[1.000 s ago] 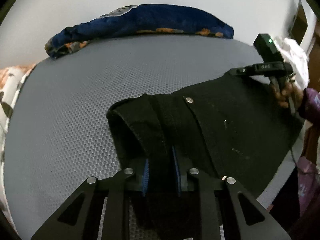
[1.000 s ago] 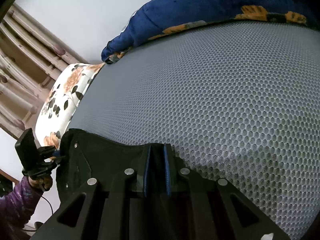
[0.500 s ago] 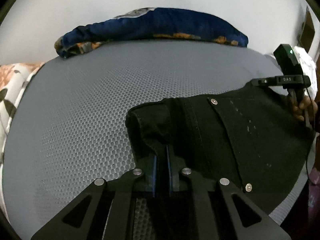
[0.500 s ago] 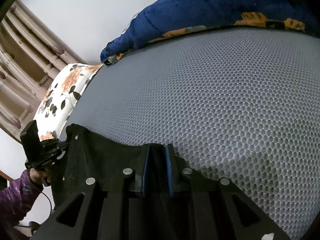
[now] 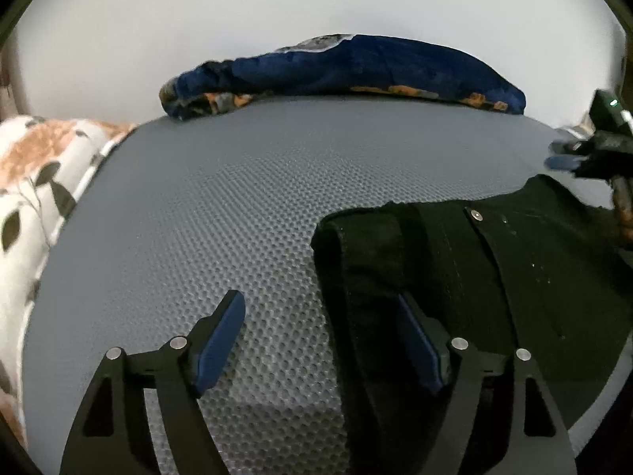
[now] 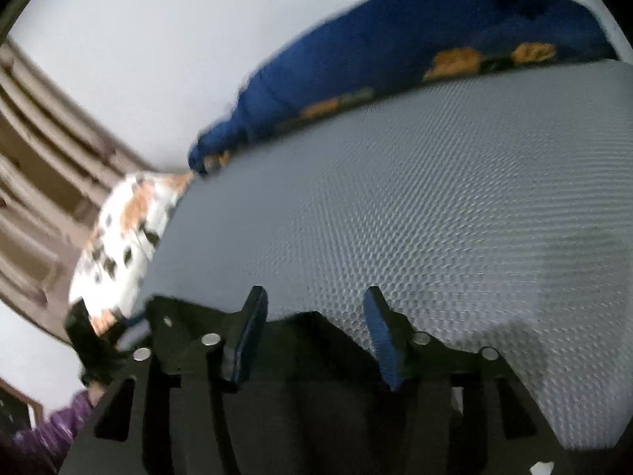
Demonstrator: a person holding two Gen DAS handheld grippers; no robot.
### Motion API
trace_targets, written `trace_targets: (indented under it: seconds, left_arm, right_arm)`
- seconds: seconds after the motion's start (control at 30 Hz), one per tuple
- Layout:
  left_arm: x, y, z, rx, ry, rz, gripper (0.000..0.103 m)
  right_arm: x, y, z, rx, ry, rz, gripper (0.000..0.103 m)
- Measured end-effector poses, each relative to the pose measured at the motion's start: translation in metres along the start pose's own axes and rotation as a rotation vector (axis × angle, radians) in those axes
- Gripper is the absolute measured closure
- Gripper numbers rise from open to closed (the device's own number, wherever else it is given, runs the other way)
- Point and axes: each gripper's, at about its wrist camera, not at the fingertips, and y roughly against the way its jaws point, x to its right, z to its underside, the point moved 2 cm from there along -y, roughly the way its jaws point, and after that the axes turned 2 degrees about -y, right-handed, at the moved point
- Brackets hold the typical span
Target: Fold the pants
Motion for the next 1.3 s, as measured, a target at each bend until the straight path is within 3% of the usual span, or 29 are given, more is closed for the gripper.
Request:
trace_targets:
  seconds: [0.1,0.2,0.3,0.37,0.43,0.53,0.6,0.77,1.0,1.3]
  left_arm:
    - [0.004,0.017,-0.006,0.046,-0.020,-0.076,0.024]
    - [0.003,0.037,-0.013,0.094,-0.034,-0.187,0.012]
    - [0.013,0.063,-0.026,0.156,-0.046,-0.170,0.011]
    - [0.031,0.078,-0.032,0.186,-0.051,-0.123,0.007]
    - [0.051,0.088,-0.033,0.201,-0.051,-0.058,0.003]
    - [0.088,0.083,-0.028,0.215,-0.089,-0.010,0.002]
    - [0.104,0.062,-0.024,0.168,-0.116,-0.005,0.002]
    - [0.117,0.013,-0.018,0.057,-0.063,0.036,0.002]
    - [0.106,-0.010,-0.007,0.038,0.065,0.053,0.002]
    - [0.109,-0.011,-0.004,0.022,0.047,0.033,0.001]
  right_arm:
    - [0.004,0.046,0.007,0.066,-0.056,-0.040,0.048]
    - [0.017,0.113,0.028,0.154,-0.154,-0.109,0.048]
    - [0.029,0.192,0.066,0.250,-0.205,-0.136,0.044]
    - [0.038,0.246,0.099,0.318,-0.190,-0.055,0.038]
    - [0.061,0.295,0.137,0.367,-0.213,0.091,0.033]
    - [0.119,0.351,0.194,0.423,-0.398,0.203,0.033]
    - [0.157,0.380,0.228,0.477,-0.522,0.227,0.035]
    - [0.207,0.403,0.268,0.529,-0.650,0.254,0.035]
    - [0.238,0.397,0.273,0.577,-0.702,0.175,0.035]
    - [0.261,0.395,0.284,0.660,-0.846,0.050,0.034]
